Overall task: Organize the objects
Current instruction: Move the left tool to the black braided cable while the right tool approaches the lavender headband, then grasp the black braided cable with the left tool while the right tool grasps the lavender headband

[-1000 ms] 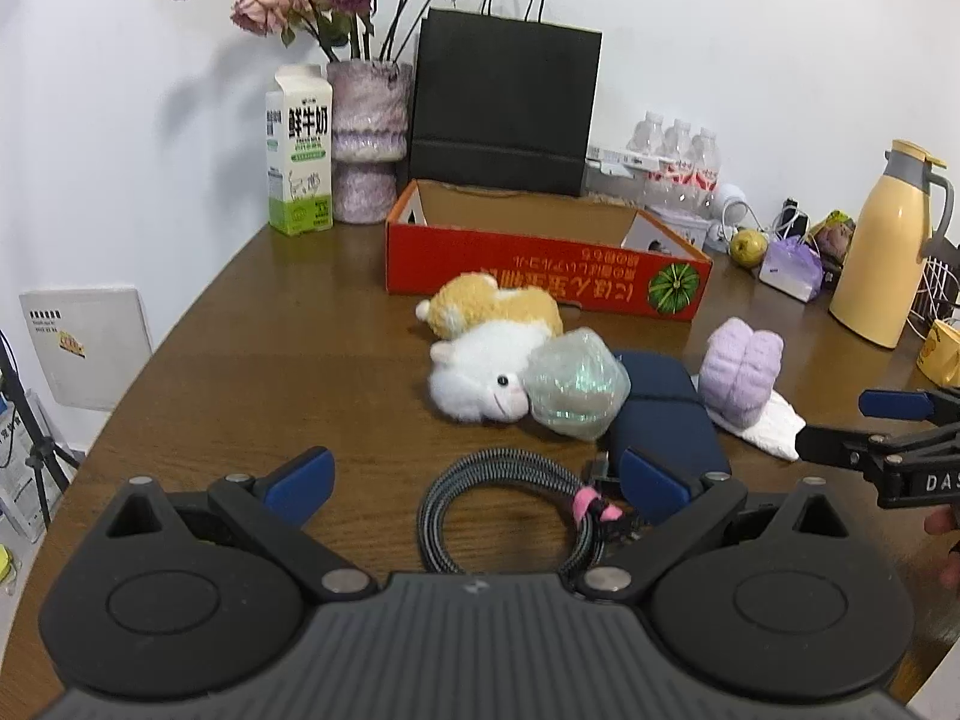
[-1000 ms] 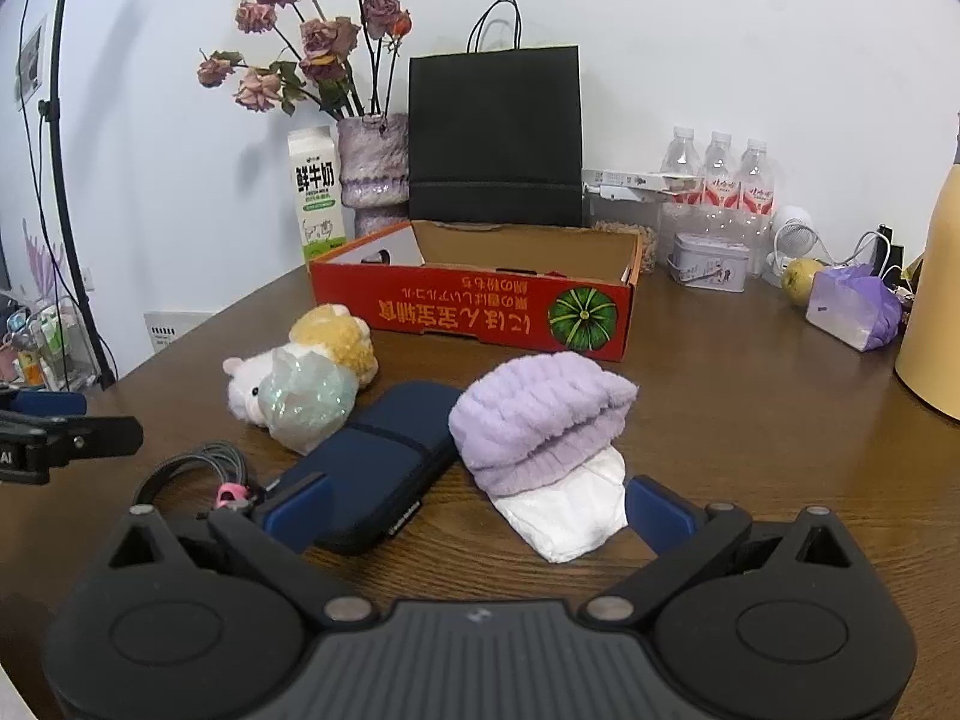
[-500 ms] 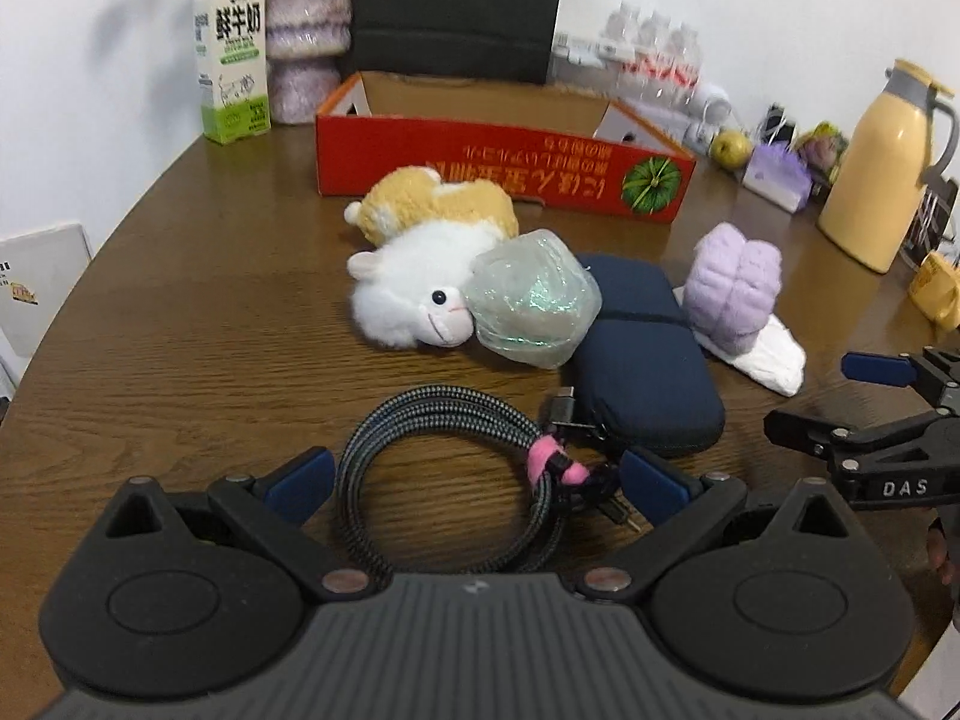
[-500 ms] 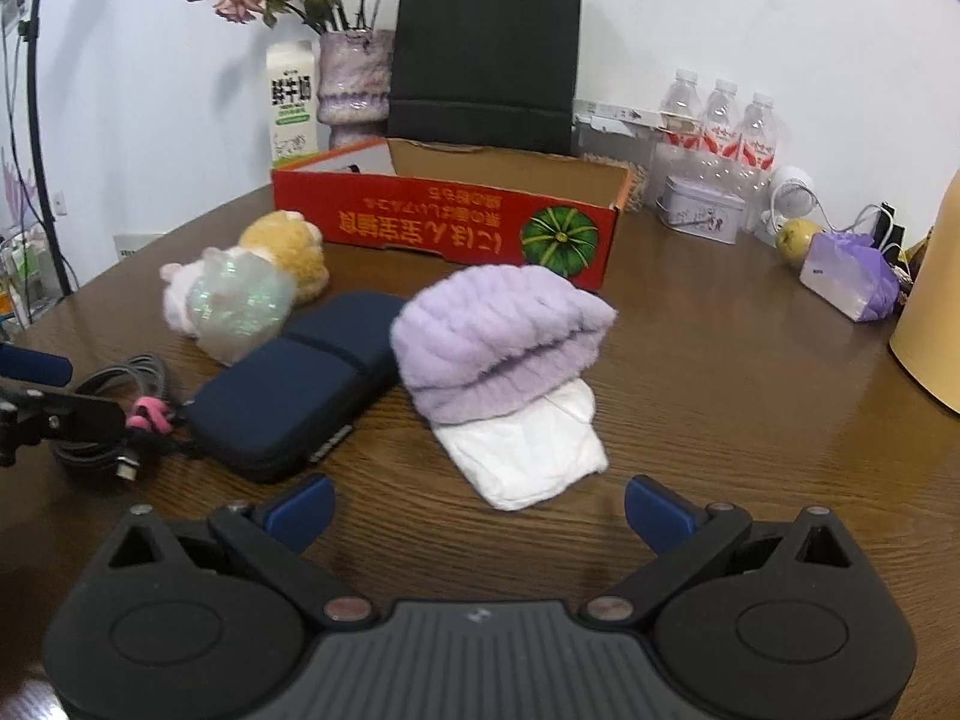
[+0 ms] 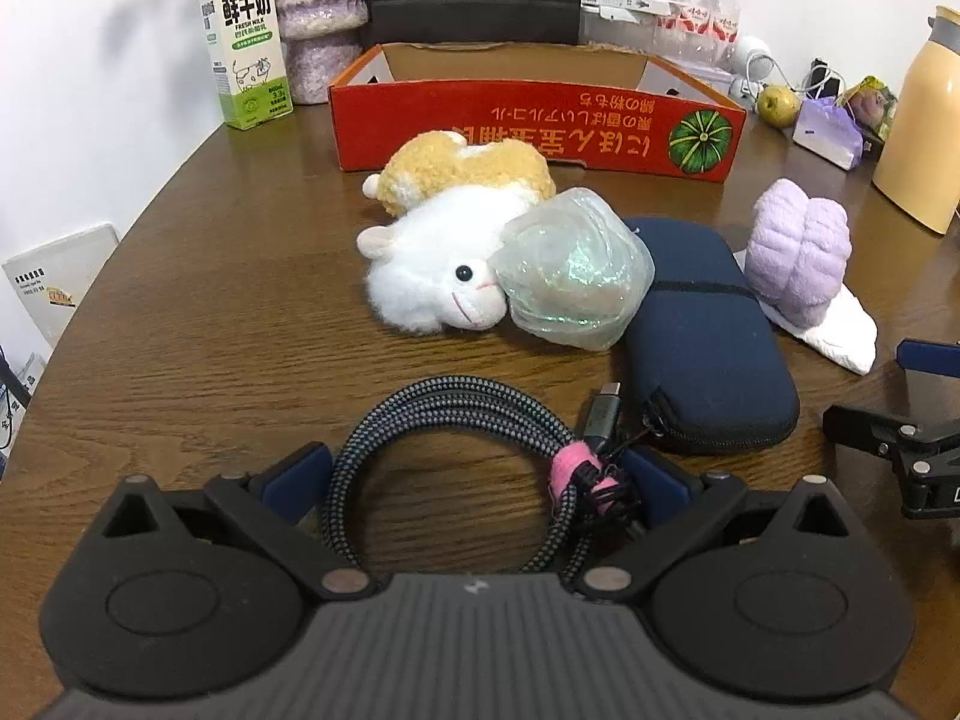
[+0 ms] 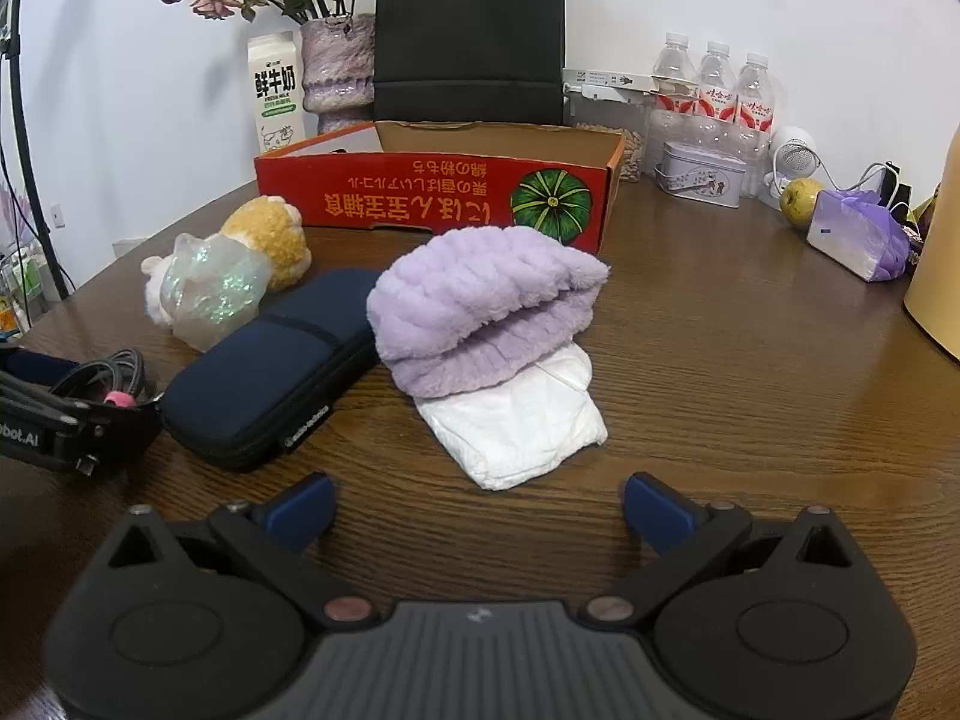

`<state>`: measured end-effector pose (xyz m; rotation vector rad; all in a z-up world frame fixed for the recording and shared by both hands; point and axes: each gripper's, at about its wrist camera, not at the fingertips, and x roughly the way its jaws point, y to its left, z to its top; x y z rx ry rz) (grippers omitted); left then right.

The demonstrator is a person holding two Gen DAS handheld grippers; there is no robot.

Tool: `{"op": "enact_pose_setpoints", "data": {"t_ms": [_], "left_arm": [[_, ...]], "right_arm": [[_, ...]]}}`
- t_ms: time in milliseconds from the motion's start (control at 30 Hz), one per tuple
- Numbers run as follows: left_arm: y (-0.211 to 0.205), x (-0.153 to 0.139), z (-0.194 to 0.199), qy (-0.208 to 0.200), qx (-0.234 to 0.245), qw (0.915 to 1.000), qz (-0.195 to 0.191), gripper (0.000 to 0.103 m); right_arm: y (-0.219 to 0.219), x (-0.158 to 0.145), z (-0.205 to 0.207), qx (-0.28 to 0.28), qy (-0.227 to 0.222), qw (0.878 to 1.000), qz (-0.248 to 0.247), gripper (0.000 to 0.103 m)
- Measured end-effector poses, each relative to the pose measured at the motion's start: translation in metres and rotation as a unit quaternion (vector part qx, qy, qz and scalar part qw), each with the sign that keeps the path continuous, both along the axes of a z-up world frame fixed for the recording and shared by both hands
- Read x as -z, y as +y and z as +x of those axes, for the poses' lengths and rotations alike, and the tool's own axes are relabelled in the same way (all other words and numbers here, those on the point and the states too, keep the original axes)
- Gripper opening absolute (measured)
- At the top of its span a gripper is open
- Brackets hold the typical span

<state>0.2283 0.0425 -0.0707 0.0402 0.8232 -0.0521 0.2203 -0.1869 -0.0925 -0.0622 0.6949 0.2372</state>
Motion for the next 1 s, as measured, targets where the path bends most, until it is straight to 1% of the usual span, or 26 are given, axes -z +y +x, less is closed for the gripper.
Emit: {"op": "enact_pose_setpoints", "data": {"t_ms": [167,400,467,567,600,667,767,1000], "left_arm": [[-0.002,0.0,0.001,-0.011,-0.009,0.9999,0.0,0.103],[-0.003,0.004,-0.004,-0.038,-0.017,0.9991,-0.001,0.103],[-0.004,0.005,-0.007,-0.05,-0.023,0.9985,0.002,0.101],[-0.01,0.006,-0.016,-0.074,-0.033,0.9966,0.017,0.097],[-0.012,0.006,-0.019,-0.077,-0.035,0.9963,0.016,0.097],[-0.01,0.004,-0.023,-0.083,-0.036,0.9959,0.002,0.096],[-0.01,0.001,-0.028,-0.093,-0.035,0.9951,0.007,0.096],[0.002,-0.017,-0.038,-0.127,-0.049,0.9907,-0.01,0.096]], "right_arm": [[0.0,0.0,0.0,0.0,0.0,1.0,-0.001,0.103],[0.0,0.0,0.002,0.001,0.0,1.0,0.0,0.103],[0.0,0.0,0.002,0.001,0.0,1.0,0.0,0.103],[0.0,0.0,0.002,0.001,0.0,1.0,0.0,0.103],[0.0,0.0,0.002,0.001,0.0,1.0,0.0,0.103],[0.0,0.0,0.002,0.001,0.0,1.0,0.0,0.103],[0.0,0.0,0.002,0.001,0.0,1.0,0.0,0.103],[0.0,0.0,0.002,0.001,0.001,1.0,-0.001,0.103]]}}
